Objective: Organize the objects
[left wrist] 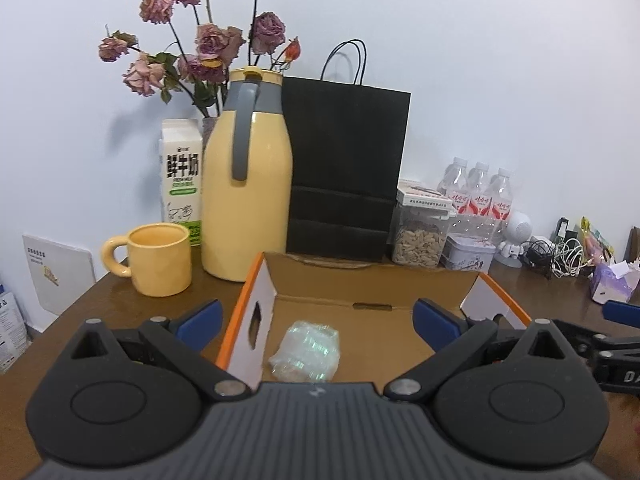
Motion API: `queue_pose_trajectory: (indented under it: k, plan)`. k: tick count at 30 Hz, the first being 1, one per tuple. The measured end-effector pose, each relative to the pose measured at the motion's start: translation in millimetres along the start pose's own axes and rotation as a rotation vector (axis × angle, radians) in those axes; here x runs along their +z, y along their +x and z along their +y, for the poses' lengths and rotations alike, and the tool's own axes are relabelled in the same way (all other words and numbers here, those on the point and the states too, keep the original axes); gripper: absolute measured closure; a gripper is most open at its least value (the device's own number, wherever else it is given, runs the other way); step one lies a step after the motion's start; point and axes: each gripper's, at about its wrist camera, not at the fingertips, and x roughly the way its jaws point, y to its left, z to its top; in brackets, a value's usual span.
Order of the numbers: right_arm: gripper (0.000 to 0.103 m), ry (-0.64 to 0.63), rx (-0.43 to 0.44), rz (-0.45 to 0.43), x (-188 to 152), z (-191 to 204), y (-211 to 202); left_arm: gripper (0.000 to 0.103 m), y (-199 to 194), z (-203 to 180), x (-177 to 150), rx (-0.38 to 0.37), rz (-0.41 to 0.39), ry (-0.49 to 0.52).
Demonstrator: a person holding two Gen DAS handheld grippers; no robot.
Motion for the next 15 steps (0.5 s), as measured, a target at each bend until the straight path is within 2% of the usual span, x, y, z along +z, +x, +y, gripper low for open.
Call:
queue_pose_trajectory:
  k: [6, 15]
  plan:
    - [0.000, -0.020, -0.017, 0.043, -19, -13, -30, 0.000, -28, 12, -11, 0.021, 0.023, 0.007]
    - [0.000, -0.044, -0.057, 0.137, -65, -37, -71, 0.000, -69, 33, -36, 0.058, 0.057, 0.017]
